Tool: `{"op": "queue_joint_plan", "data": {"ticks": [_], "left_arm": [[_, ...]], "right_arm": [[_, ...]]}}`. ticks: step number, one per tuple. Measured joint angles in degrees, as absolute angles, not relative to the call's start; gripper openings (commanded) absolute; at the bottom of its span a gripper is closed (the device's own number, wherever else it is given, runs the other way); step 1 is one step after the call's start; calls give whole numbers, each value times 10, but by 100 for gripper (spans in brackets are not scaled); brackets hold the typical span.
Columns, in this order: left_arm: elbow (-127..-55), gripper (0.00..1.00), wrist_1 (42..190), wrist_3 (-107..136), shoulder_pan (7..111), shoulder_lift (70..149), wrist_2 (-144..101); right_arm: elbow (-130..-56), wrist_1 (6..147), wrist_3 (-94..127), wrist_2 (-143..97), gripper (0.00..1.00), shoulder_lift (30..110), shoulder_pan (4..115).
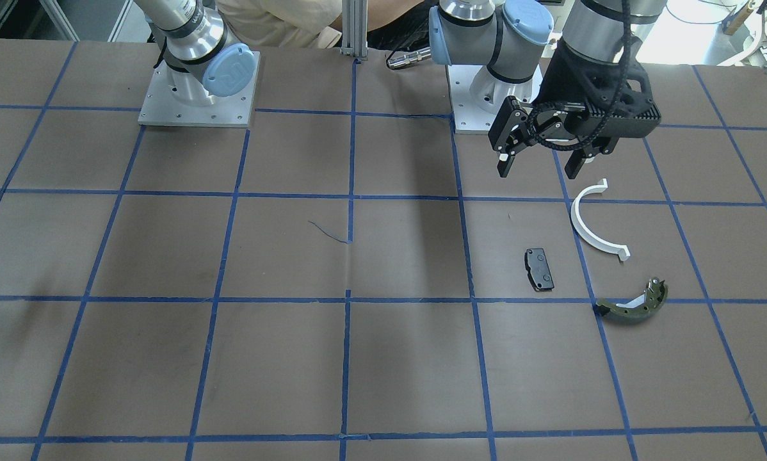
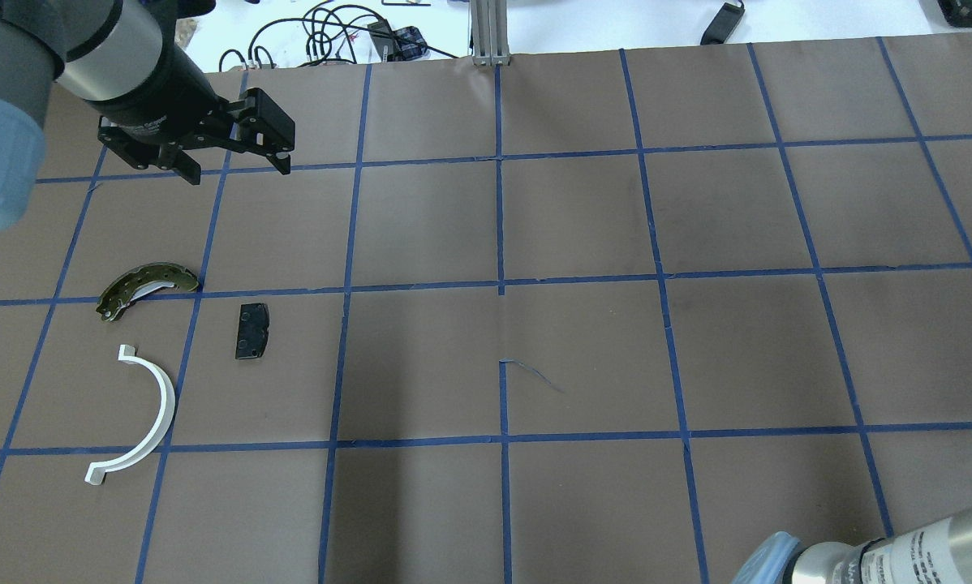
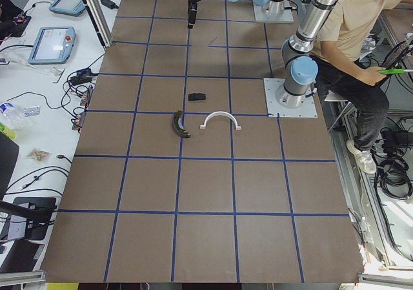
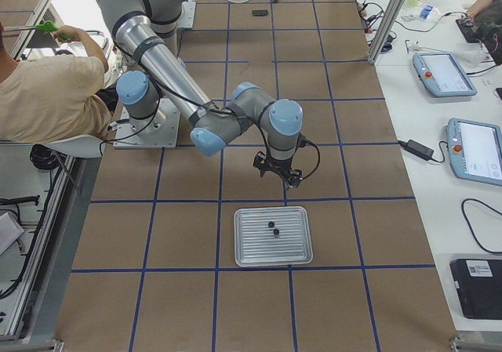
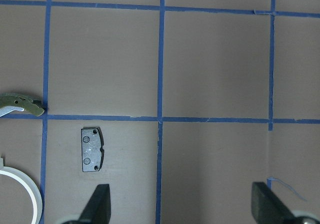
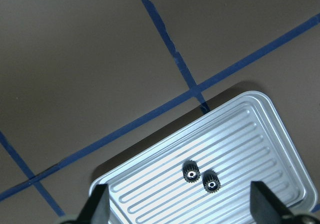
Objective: Place bearing gear from tray to pile
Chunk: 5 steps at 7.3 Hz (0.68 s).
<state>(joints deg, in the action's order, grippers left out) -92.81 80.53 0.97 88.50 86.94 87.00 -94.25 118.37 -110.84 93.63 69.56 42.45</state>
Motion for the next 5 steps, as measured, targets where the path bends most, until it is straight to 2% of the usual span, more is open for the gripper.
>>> {"op": "queue_joint_plan", "data": {"ticks": [2,3,4,5], "left_arm": [[-928,100,805,10,885,870,870],[-928,100,805,10,885,870,870],[-928,100,805,10,885,870,869],[-928,100,805,10,885,870,870]], "right_arm": [[-939,1199,-1181,934,100,652,405],[-935,1209,-1203,934,92,630,396],[-926,1222,-1222,933,79,608,392],[-913,1228,-1238,933,60,588,390]]}}
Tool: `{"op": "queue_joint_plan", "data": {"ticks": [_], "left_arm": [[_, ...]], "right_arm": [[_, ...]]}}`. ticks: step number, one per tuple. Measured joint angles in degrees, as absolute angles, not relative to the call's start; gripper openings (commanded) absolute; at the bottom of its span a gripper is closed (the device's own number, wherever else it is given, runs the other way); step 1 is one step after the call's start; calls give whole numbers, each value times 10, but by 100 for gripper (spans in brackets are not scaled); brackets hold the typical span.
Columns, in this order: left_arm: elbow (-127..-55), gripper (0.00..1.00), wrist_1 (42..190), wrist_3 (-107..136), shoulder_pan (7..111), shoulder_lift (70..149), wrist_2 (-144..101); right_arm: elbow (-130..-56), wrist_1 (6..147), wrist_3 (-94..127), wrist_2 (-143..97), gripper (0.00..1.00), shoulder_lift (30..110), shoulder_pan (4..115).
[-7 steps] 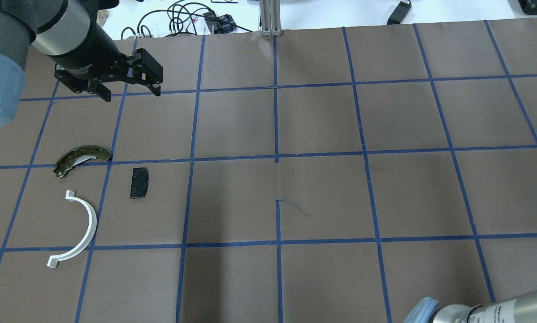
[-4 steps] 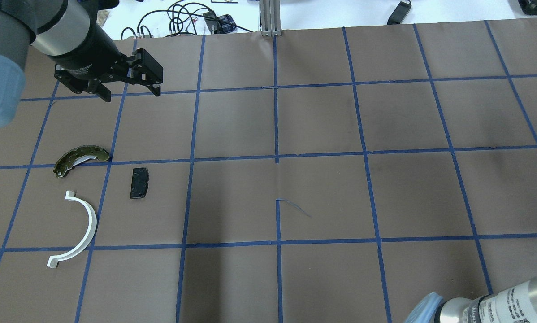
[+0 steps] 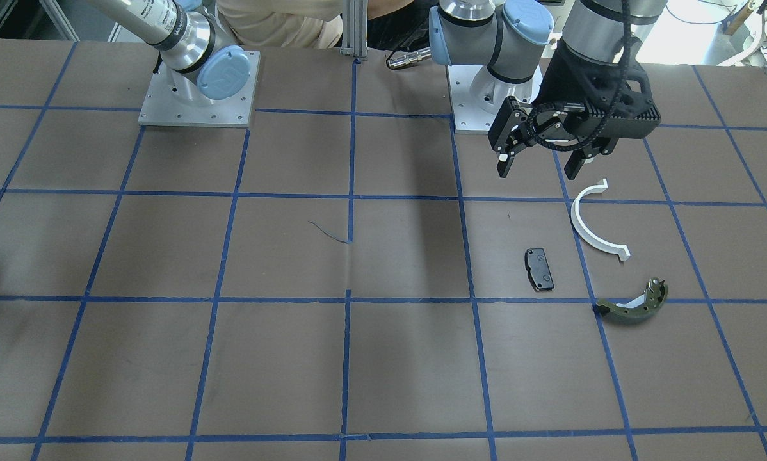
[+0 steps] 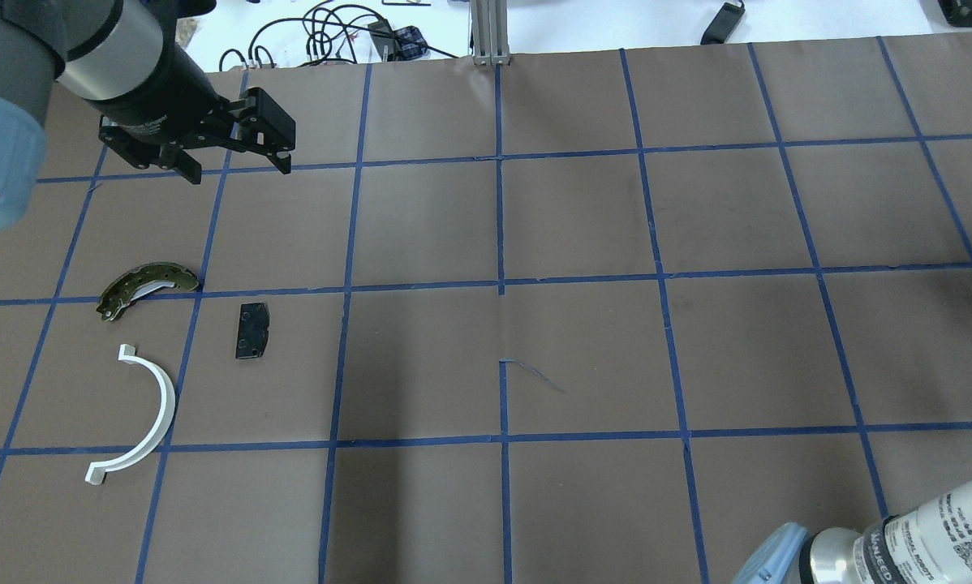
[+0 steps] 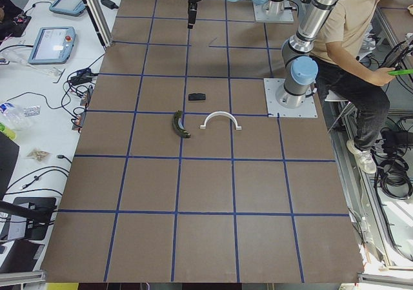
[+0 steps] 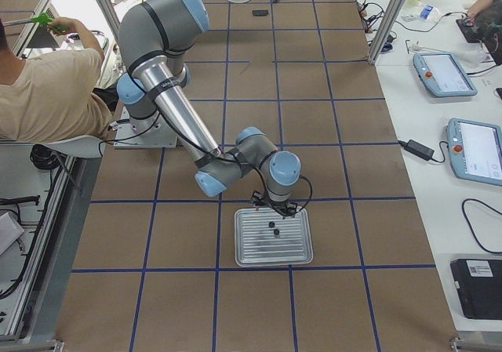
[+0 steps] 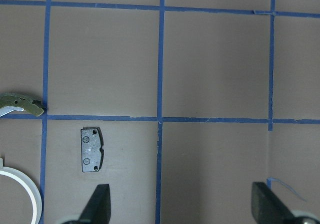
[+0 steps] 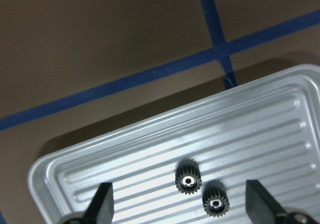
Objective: Place bearing gear from tray to pile
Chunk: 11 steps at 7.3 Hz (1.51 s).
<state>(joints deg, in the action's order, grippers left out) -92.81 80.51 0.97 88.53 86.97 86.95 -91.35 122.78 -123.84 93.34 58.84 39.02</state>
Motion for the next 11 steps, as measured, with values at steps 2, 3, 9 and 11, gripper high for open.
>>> {"op": "queue_joint_plan", "data": {"ticks": [2,3,9,11], "left_arm": [[-928,100,805,10,885,869,870],[-928,100,805,10,885,870,870],[-928,100,805,10,884,870,870],[-928,100,805,10,884,870,870]], "right_arm": [[-892,1233,-1267,933,61,561,390],[-890,1235,-1272,933,61,556,390],[-892,1242,-1300,933,60,543,391],[-892,1248,-1306,933,15,539,391]]}}
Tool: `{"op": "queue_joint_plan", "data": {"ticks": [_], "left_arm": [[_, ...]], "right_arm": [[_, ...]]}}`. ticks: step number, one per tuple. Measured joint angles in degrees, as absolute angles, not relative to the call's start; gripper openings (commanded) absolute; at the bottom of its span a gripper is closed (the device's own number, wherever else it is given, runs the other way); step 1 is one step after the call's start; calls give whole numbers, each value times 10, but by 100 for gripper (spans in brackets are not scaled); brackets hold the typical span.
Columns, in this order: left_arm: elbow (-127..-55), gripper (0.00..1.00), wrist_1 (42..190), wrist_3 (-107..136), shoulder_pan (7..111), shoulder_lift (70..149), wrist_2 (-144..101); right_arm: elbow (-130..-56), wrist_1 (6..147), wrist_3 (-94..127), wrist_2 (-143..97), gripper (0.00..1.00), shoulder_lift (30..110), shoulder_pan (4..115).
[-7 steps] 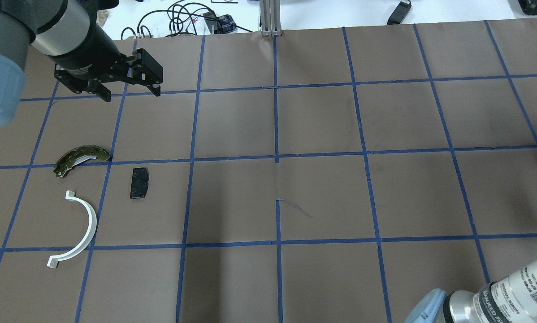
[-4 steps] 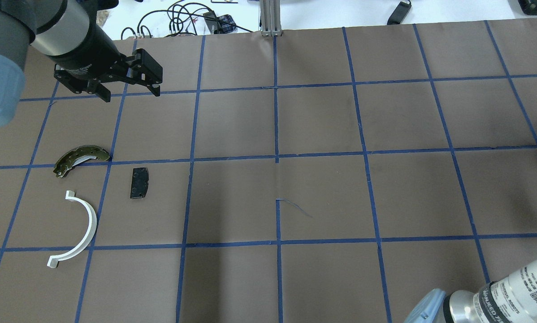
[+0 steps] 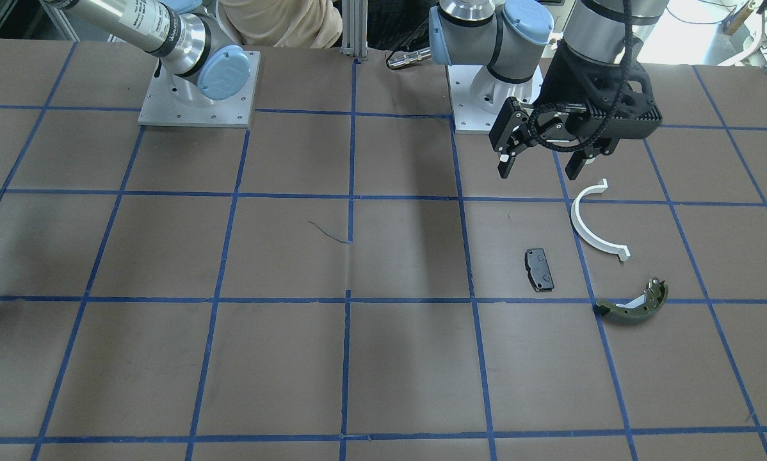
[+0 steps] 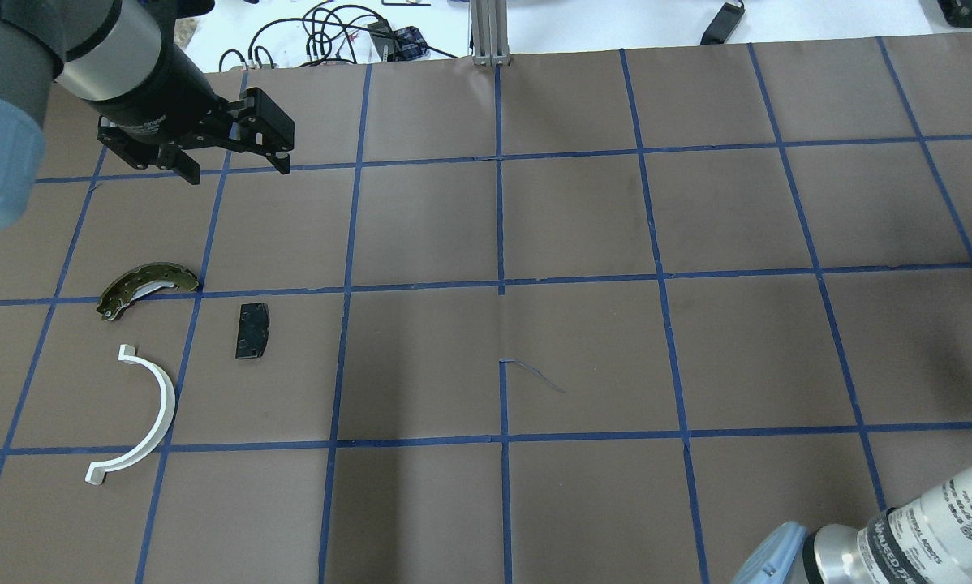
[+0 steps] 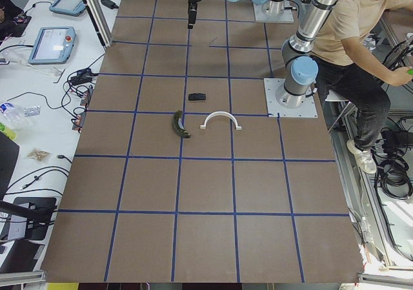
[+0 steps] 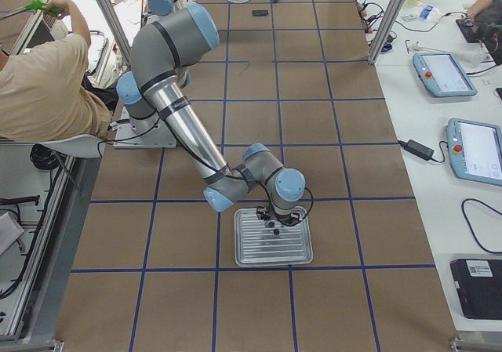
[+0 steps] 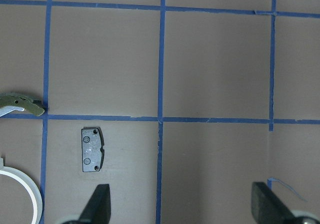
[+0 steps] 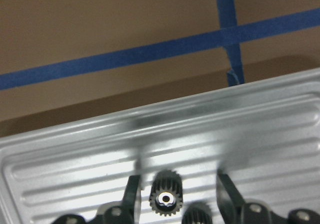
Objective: Place bearing gear from tray to pile
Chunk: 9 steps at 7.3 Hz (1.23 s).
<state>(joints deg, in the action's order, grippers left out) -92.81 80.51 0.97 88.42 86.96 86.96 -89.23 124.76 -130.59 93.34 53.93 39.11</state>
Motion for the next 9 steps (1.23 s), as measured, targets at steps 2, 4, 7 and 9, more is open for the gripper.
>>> {"op": "queue_joint_plan", "data": {"ticks": [2,4,7,9], "left_arm": [[-928,100,805,10,884,869,869],[-928,100,805,10,884,869,869],[-928,100,805,10,884,869,869],[-928,100,805,10,884,869,869]], "right_arm": [[-893,1247,-1305,937,0,540,393],[-892,1242,-1302,942,0,542,394],[-890,1227,-1296,954,0,568,404],[-891,1179,-1236,942,0,608,417]]}}
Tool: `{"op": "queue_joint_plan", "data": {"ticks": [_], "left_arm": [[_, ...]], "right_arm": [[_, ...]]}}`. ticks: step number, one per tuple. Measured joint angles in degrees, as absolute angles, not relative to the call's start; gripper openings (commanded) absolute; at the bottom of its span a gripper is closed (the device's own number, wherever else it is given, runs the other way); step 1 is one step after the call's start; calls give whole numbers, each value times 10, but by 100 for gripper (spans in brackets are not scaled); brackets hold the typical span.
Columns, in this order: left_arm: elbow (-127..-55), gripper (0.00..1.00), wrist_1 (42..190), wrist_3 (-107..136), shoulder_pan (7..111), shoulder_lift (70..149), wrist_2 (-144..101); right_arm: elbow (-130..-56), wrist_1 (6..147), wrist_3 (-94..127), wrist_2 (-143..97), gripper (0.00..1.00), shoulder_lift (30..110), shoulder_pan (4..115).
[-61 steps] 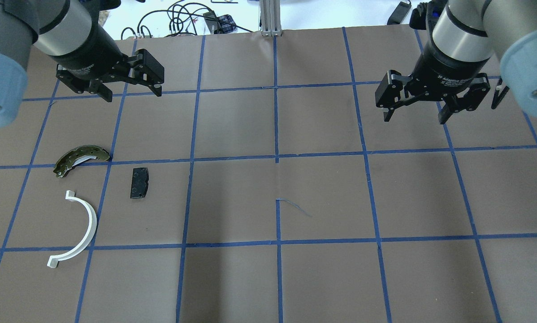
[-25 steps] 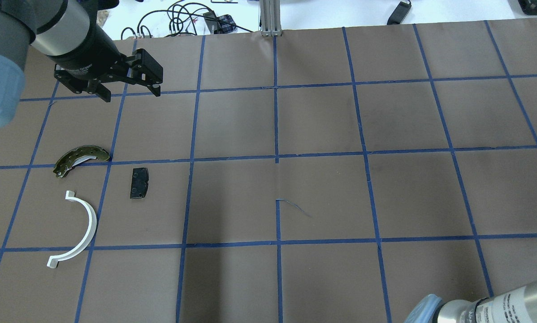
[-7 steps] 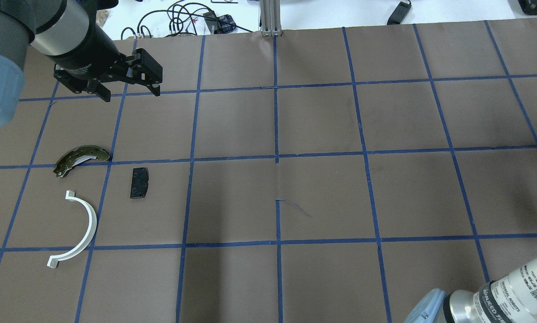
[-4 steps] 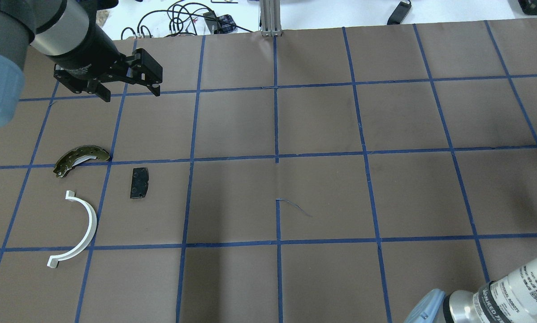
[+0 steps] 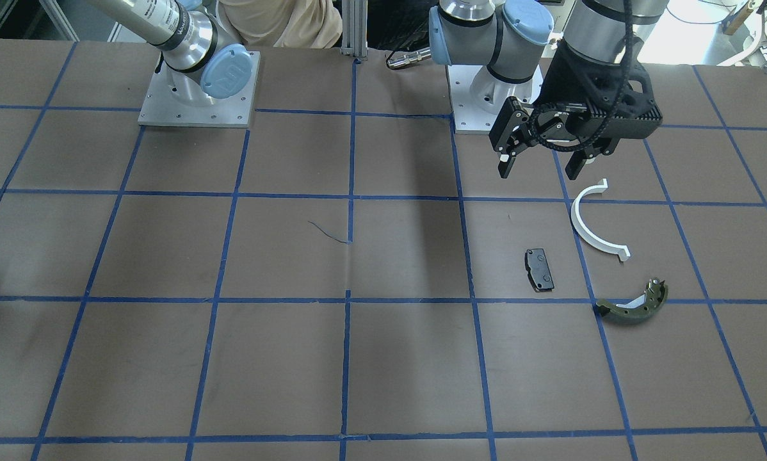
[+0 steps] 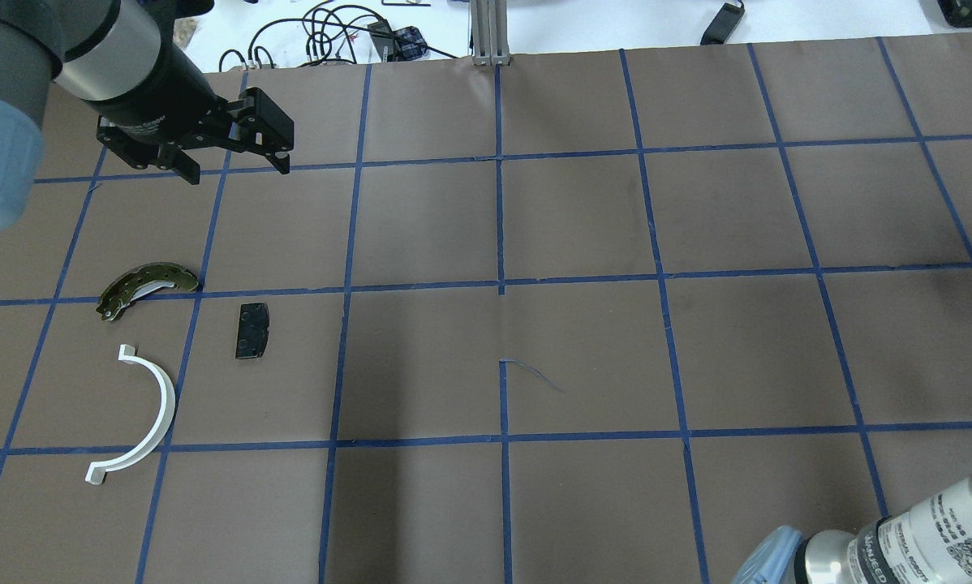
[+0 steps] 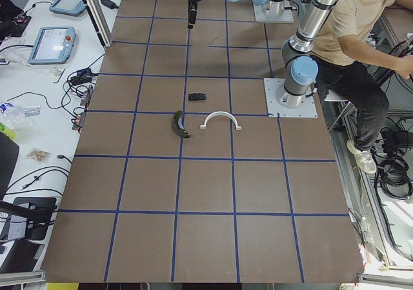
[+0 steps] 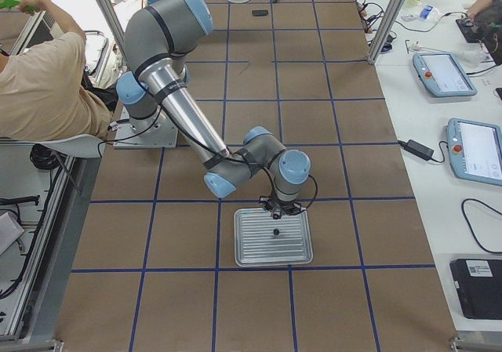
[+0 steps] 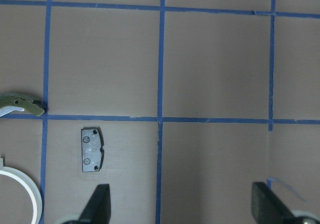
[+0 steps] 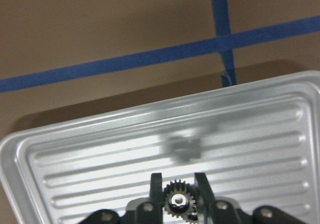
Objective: Place bearing gear from tray to pile
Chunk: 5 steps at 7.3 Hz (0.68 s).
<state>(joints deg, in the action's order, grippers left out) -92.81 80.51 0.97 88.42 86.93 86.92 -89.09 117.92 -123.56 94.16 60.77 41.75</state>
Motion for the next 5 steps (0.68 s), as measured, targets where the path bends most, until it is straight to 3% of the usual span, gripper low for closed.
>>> {"op": "queue_joint_plan", "data": {"ticks": [5], "left_arm": [[-928,100,805,10,884,869,869]], "right_arm": [[-894,1059,-881,886,0,706,545]]}}
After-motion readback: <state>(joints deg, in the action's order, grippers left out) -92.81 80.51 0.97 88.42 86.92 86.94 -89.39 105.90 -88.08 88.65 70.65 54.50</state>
